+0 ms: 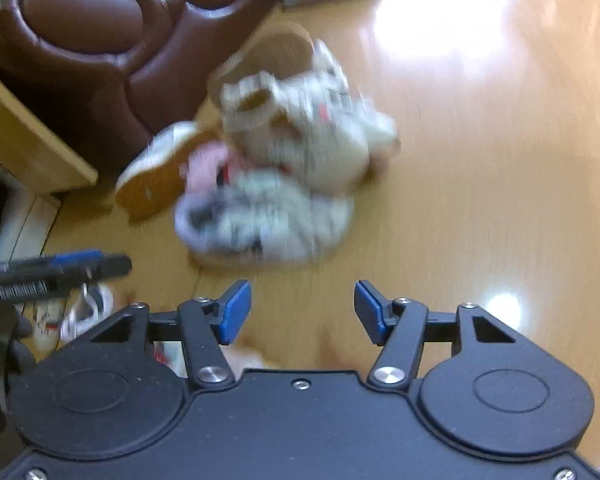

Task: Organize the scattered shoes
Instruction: 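Move both open grippers back toward the shoe pile, then grasp a white knit shoe with the right gripper while the left grasps a black-strapped white shoe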

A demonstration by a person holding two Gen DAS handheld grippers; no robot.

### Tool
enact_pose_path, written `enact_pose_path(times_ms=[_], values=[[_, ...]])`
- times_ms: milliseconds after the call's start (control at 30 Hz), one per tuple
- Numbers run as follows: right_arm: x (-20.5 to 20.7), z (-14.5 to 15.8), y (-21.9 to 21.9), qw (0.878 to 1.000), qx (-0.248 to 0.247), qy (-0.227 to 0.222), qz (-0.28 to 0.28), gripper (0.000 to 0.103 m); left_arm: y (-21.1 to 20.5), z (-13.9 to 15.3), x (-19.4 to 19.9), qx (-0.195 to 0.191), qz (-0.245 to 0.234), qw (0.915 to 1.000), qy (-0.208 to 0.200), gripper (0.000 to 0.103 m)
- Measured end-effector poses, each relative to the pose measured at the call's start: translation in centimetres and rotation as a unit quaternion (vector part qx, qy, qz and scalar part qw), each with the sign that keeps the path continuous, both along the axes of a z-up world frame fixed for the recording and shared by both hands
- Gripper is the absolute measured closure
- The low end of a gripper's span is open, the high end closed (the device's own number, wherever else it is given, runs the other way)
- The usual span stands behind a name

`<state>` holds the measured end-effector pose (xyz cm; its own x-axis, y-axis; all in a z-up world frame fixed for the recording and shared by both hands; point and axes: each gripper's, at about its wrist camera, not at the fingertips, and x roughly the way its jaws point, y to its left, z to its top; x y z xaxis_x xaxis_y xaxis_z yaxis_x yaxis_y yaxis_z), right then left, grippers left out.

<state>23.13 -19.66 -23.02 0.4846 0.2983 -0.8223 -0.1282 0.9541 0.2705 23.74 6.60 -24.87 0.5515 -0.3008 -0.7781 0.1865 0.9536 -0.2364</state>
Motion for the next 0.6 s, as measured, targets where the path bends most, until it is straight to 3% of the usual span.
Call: enact_pose_path(times_ms=[100,267,600], values=[[2.7,1.3,0.7,0.999,-0.007,-0.034,0.018,0.044,-0.6,0.7,1.1,-0.006,0.001,0.9998,-0.018,0.038],[6.4,1.7,1.7,0.998,-0.004,-0.053,0.034,0.047,-0.8,0.7,2.4,-0.012,-0.002,0.9996,-0.025,0.038],[9.7,-1.0,3.3,0.993,-0.048,-0.027,0.101,0.051,0.2,-1.9,3.5,-0.023,0.008,0.9997,-0.009,0.038]])
